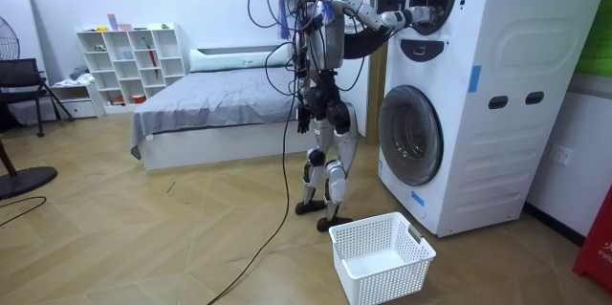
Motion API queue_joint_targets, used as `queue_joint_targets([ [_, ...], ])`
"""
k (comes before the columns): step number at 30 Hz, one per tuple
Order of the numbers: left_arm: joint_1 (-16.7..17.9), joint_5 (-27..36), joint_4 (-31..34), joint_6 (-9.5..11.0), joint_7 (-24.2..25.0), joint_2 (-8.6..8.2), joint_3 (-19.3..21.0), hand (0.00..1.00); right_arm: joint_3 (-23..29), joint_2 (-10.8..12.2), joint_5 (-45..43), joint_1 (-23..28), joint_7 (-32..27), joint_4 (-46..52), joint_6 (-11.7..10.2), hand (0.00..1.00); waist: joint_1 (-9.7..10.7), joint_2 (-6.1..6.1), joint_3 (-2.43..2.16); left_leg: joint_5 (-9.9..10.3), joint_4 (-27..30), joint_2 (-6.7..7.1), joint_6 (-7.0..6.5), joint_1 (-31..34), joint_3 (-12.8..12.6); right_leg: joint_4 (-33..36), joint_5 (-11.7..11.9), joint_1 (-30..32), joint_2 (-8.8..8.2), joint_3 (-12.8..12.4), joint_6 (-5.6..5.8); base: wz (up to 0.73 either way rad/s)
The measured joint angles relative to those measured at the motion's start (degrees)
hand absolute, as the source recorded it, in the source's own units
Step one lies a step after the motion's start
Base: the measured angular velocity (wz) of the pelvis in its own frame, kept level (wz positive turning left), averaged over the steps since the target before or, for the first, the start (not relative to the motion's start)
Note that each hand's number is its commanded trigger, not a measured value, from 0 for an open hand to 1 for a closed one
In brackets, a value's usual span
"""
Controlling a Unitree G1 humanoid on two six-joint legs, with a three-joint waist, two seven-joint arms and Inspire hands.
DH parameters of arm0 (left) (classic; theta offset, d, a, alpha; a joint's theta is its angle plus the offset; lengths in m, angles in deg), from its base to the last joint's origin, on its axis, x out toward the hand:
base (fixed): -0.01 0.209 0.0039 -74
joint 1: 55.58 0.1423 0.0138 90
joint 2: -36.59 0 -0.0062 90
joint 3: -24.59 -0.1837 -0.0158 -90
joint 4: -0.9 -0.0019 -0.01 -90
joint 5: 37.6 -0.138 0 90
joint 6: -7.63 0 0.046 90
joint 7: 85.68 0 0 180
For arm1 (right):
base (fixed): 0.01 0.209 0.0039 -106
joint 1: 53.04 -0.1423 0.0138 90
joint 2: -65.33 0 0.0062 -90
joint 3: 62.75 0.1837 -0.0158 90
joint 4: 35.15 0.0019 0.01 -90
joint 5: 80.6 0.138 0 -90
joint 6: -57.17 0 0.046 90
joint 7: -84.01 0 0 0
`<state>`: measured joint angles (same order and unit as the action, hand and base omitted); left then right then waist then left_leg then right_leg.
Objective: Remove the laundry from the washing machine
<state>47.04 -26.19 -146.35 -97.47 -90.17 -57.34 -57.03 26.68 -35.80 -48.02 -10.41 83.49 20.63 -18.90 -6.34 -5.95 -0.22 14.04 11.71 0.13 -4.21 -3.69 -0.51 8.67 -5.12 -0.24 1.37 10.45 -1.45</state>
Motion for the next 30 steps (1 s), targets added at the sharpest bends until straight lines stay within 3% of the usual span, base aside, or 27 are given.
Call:
queue_joint_targets([
  [3, 0.57, -0.02, 1.52, -0.63, -0.02, -0.04, 0.49, 0.00, 0.00, -0.15, -2.78, -0.01, 0.80, -0.23, 0.61, 0.00, -0.02, -0.10, -0.09, -0.01, -0.01, 0.10, -0.02, 0.02, 0.25, 0.00, 0.00, 0.01, -0.10, 0.19, 0.00, 0.01],
  [5, 0.64, -0.03, 2.65, -0.93, -0.02, -0.24, 0.46, 0.00, 0.00, -0.27, -4.57, -0.01, 1.30, -1.07, 0.97, 0.00, 0.01, -0.38, -0.48, -0.07, 0.04, 0.23, -0.13, 0.07, 0.58, 0.01, 0.00, 0.05, -0.22, 0.43, 0.00, 0.05],
  [8, 0.51, -0.37, 3.14, -1.24, -0.02, -0.44, 0.47, 0.00, -0.21, -0.58, -5.72, -0.77, 1.80, -3.04, 1.29, 0.00, -0.10, -0.65, -0.69, -0.15, 0.08, 0.38, -0.27, -0.01, 0.79, 0.01, 0.00, 0.04, -0.38, 0.65, 0.01, 0.03],
  [13, 0.99, -0.35, 3.14, -2.33, -0.29, -0.28, 0.50, 0.00, -2.76, -2.09, -5.86, -5.60, 2.25, -10.18, 2.60, 0.00, -0.19, -0.67, -0.71, -0.27, 0.15, 0.63, -0.45, -0.10, 1.10, -0.01, 0.00, -0.28, -0.59, 1.15, 0.01, 0.04],
  [21, 1.94, 0.24, 3.16, -3.18, -0.40, -0.31, 1.47, 0.00, -2.95, -4.52, -8.81, -7.88, 3.34, -14.96, 3.33, 0.00, -0.60, -1.02, -0.61, -0.27, 0.07, 0.61, -0.44, -0.40, 2.41, -0.03, -0.02, -0.79, -0.65, 2.13, 0.04, 0.09],
  [28, 1.83, -0.35, 3.12, -3.75, 0.28, -0.19, 2.78, 0.00, -3.25, -6.43, -15.24, -9.00, 7.99, -15.66, 4.41, 0.00, -0.73, -1.63, -0.56, -0.27, -0.06, 0.64, -0.45, 0.20, 2.57, -0.04, -0.18, -0.17, -0.51, 2.35, 0.19, 0.00],
  [30, 1.60, -0.43, 3.06, -4.01, 1.02, -0.12, 2.79, 0.00, -3.25, -6.45, -16.04, -9.81, 9.32, -16.54, 4.47, 0.07, -0.68, -1.66, -0.52, -0.27, -0.06, 0.61, -0.44, 0.24, 2.53, -0.06, -0.18, -0.09, -0.37, 2.30, 0.18, 0.00],
])
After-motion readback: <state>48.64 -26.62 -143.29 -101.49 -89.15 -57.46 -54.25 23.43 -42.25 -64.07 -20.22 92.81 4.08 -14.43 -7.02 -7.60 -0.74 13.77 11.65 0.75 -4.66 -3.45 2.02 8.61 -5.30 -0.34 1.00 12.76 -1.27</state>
